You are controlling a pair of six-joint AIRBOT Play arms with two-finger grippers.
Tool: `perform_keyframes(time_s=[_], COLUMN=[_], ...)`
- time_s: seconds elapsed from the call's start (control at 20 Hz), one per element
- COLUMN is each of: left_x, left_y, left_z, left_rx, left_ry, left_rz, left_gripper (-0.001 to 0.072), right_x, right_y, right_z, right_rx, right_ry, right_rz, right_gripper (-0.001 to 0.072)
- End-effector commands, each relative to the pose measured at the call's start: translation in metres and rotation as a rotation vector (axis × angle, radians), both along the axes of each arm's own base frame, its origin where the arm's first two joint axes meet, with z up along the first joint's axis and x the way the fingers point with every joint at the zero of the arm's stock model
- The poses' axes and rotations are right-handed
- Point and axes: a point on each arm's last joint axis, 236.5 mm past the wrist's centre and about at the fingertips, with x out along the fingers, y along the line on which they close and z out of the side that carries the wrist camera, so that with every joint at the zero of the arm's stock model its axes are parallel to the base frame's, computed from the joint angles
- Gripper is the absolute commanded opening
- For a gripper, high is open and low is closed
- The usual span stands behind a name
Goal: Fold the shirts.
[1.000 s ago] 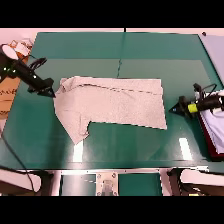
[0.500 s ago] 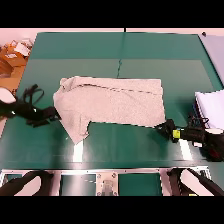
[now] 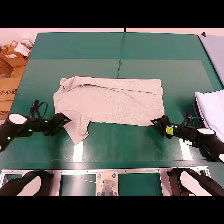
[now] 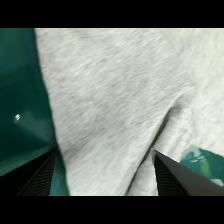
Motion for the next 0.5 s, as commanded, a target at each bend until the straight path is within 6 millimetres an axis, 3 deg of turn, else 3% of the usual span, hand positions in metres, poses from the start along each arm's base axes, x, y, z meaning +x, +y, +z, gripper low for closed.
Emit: perform_keyframes(time_s=[0.0, 0.05, 0.1, 0.15, 0.2, 0.3, 0.4, 0.45], left_x=[0.004, -0.002, -0.006, -0.008, -0.009, -0.016, -0.023, -0.026], left_y=[-0.020, -0.032, -0.039, -0.043, -0.044, -0.042, -0.029, -0.020], left_z=[-0.012, -0.018, -0.020, -0.017, -0.013, -0.002, 0.006, 0.009], left_rx=[-0.025, -0.031, -0.034, -0.040, -0.035, -0.032, 0.005, 0.024], left_ry=[-0.020, 0.001, 0.013, 0.014, 0.001, 0.014, 0.045, 0.066], left_rz=[0.017, -0.016, -0.041, -0.072, -0.125, -0.207, -0.279, -0.299], left_gripper=[0.0699, 0.0699, 0.0625, 0.0290, 0.0041, 0.0021, 0.0021, 0.0021], right_x=[0.011, 0.011, 0.011, 0.010, 0.008, 0.003, 0.001, 0.001], right_y=[-0.005, -0.005, -0.004, -0.002, 0.001, 0.007, 0.009, 0.009], right_z=[0.004, 0.004, 0.004, 0.005, 0.006, 0.006, 0.006, 0.006], right_rx=[-0.022, -0.022, -0.021, -0.011, -0.003, 0.011, 0.015, 0.014], right_ry=[-0.026, -0.027, -0.027, -0.025, -0.022, -0.014, -0.011, -0.011], right_rz=[-0.027, -0.027, -0.024, -0.016, -0.006, 0.027, 0.039, 0.039], right_gripper=[0.0363, 0.0363, 0.0363, 0.0362, 0.0361, 0.0316, 0.0086, 0.0052])
